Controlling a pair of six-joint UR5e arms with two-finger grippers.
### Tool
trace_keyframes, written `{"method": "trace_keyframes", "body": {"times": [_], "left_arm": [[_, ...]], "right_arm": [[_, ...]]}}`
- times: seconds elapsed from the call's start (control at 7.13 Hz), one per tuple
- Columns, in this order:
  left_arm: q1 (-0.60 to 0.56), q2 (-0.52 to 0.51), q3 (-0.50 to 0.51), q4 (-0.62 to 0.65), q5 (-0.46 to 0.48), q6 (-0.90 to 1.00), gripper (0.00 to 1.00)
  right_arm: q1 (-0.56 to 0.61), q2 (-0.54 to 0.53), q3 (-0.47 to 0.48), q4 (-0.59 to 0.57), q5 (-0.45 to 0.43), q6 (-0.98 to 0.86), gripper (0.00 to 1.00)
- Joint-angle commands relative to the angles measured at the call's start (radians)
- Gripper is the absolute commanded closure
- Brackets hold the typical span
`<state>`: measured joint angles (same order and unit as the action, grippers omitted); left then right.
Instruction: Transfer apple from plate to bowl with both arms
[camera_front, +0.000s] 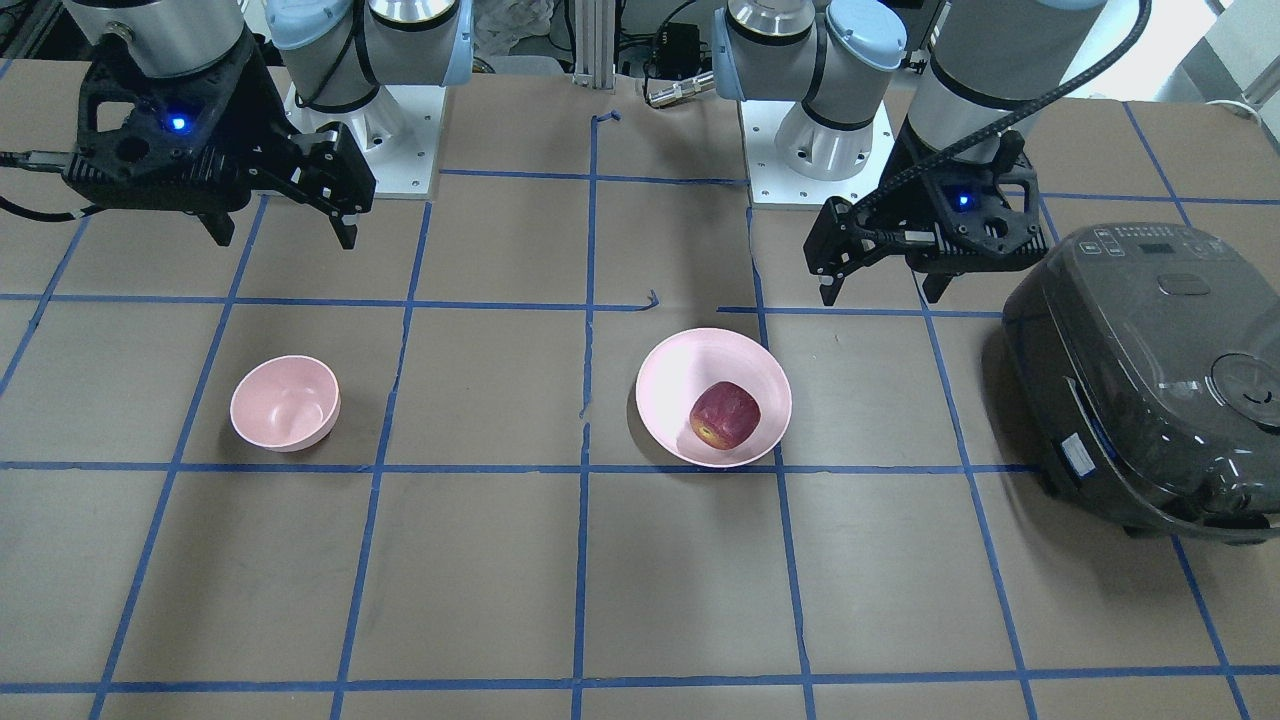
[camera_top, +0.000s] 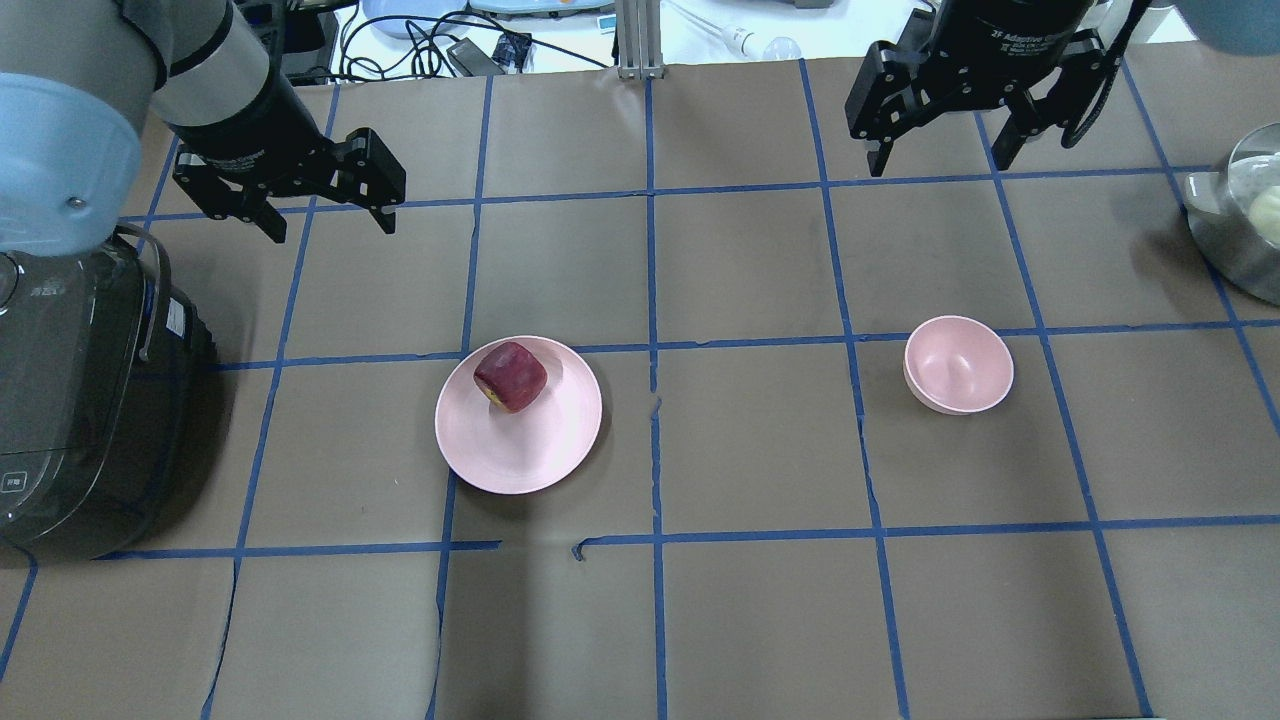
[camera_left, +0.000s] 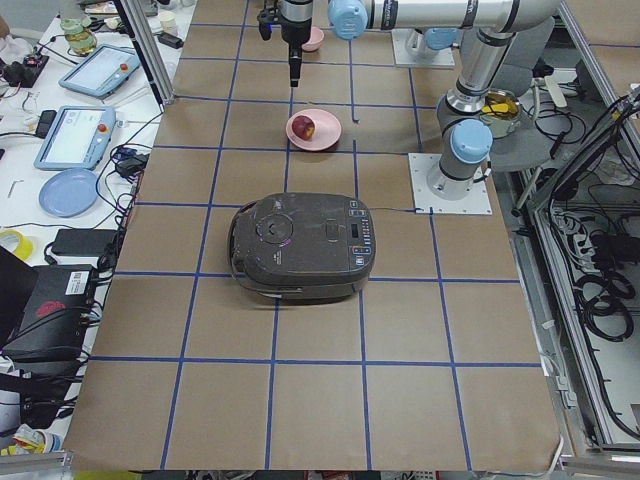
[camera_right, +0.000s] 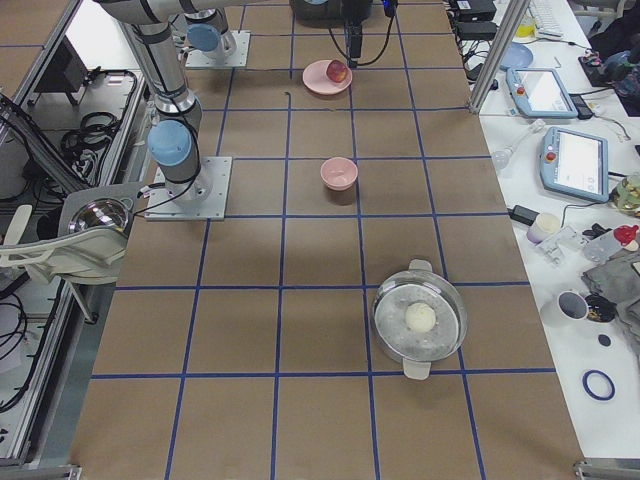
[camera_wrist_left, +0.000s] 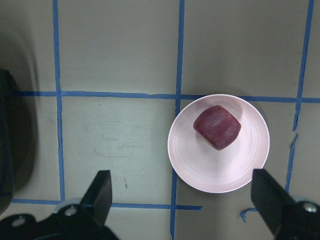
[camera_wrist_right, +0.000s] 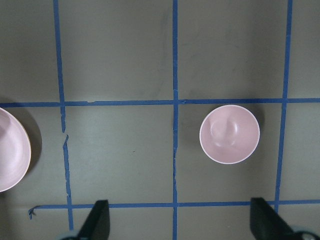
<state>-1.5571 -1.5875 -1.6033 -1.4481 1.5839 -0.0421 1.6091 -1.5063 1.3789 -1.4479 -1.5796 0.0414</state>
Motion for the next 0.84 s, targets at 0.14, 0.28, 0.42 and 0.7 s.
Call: {"method": "trace_keyframes", "body": {"times": [0.14,0.28,0.42,0.7], "left_arm": [[0.0,-0.006,-0.004,-0.001,-0.002,-0.004,0.0],[0.0,-0.025,-0.015,0.0,-0.014,-0.042,0.0],[0.0,-0.052,-0.071,0.029,-0.069,-0.185,0.0],[-0.003,-0.109,-0.192,0.261,-0.073,-0.306,0.0]], "right_arm": [[-0.002,0.0,0.0,0.0,0.001,-0.003,0.0],[-0.015,0.003,-0.001,0.0,-0.002,-0.011,0.0],[-0.024,0.003,-0.001,0.0,-0.028,-0.012,0.0],[-0.13,0.003,-0.001,0.003,-0.03,-0.183,0.0]]}}
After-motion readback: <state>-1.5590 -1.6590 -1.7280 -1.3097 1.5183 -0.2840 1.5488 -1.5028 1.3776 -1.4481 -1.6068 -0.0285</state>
